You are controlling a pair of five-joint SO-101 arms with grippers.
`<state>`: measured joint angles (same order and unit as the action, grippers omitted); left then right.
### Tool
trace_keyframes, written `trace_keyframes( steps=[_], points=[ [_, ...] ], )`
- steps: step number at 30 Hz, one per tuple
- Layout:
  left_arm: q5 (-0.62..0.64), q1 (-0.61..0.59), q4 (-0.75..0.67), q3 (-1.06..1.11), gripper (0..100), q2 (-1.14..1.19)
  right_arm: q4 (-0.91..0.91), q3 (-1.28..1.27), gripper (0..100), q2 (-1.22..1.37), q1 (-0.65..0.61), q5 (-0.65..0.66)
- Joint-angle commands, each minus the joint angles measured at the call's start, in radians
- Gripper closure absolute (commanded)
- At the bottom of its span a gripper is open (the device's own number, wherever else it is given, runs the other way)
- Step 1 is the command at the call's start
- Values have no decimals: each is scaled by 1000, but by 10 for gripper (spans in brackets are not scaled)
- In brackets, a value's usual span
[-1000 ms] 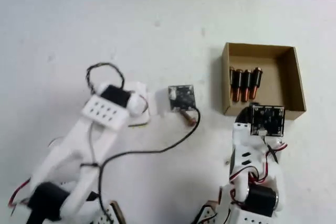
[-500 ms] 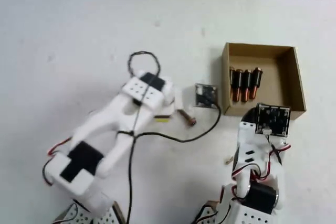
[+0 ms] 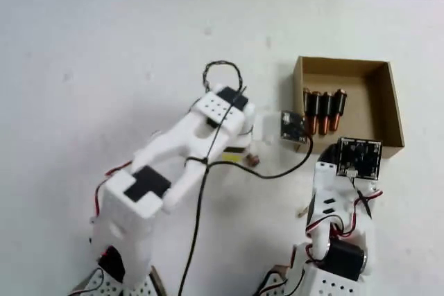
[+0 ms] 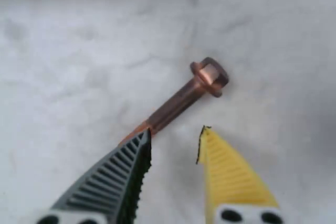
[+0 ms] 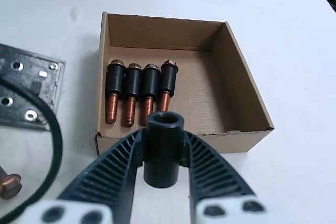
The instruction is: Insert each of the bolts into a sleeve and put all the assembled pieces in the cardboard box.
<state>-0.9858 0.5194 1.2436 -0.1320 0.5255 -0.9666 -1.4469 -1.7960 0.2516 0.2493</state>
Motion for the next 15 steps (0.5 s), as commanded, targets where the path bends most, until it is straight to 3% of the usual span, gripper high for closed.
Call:
trace_keyframes(
  steps=[1,6,15],
  points=[
    [-9,7,38,-110,821,13,28,12,981,-10,4,-11],
    [-68,7,138,-189,773,31,65,-14,981,-10,4,-11],
    [-64,-18,117,-198,771,33,65,-18,981,-10,4,-11]
  ],
)
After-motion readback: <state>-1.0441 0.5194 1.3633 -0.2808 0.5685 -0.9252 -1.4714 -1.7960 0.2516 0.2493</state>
